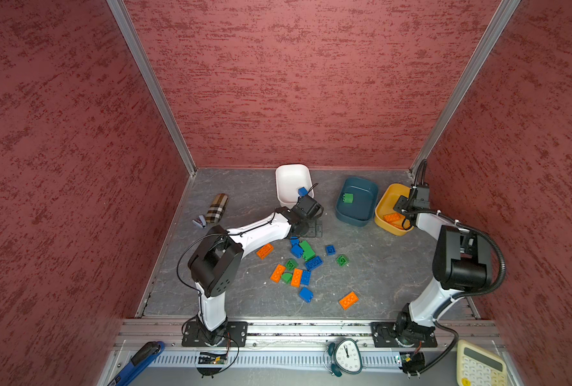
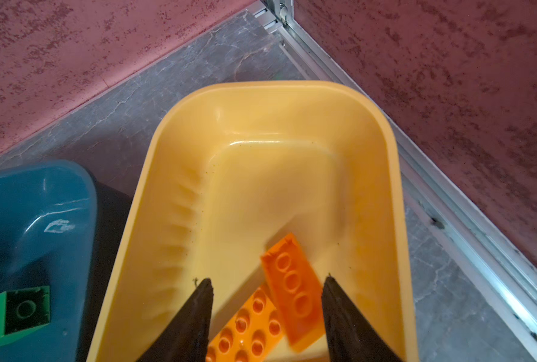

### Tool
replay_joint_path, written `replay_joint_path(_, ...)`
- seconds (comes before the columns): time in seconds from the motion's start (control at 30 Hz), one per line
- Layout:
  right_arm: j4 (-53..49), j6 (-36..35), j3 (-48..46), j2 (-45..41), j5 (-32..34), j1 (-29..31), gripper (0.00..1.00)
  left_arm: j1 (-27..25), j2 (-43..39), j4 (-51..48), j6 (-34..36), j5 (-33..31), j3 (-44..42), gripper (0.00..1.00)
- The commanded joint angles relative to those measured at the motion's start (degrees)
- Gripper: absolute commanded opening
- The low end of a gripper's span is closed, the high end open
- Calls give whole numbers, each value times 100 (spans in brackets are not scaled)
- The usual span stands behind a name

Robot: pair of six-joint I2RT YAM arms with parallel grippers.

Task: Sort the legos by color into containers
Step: 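Carry the flat orange brick into the yellow tub and release it, then move the right gripper back to the pile over a green sloped brick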

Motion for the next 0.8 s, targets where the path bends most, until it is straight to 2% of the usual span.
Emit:
replay_joint_path(0.0,-336,-163,281,-2,-127,-19,67,-56,256,-263,-42,-95,77,99)
replay_joint_path(0.07,-401,-115,280,-110,-427,-12,73,-62,359,-388,-8,-73,205,99)
replay_joint_path(0.27,-326,125,-69,-714,-1161,118,82,-53,446,-488,8,-42,304,99)
replay_joint_path(0.47,-356,363,-448,-1202,-1509,427,83,-45,361,-619,-199,-276,344,100)
replay_joint_path(0.77,-618,479,-975,-1738,-1597,1414,83,35,100,-754,-505,-481,217,100)
